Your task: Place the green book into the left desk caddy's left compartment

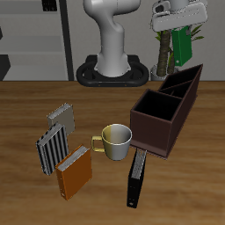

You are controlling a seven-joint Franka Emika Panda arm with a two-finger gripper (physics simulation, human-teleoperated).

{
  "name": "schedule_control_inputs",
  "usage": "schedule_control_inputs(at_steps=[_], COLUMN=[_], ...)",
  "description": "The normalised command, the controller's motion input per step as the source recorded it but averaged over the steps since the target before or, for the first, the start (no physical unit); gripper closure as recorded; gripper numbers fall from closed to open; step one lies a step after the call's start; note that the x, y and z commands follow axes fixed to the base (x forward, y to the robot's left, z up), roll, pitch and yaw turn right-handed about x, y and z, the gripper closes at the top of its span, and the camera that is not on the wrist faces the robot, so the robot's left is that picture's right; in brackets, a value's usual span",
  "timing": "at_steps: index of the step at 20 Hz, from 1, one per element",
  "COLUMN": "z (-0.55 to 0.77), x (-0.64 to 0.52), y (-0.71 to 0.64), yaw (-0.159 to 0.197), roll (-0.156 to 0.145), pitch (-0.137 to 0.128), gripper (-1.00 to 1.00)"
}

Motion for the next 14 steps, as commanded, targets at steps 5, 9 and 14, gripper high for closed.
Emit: schedule_control_inputs(at_steps=[5, 9, 14], z=[-0.01, -0.1, -0.13], x=[-0.03, 0.13, 0.11], y=[0.13, 0.02, 0.01], yaw=[0.024, -0.004, -0.009], roll=[0.038, 0.006, -0.01], pitch=[-0.016, 0.03, 0.017], gripper=[1.0, 1.0, 1.0])
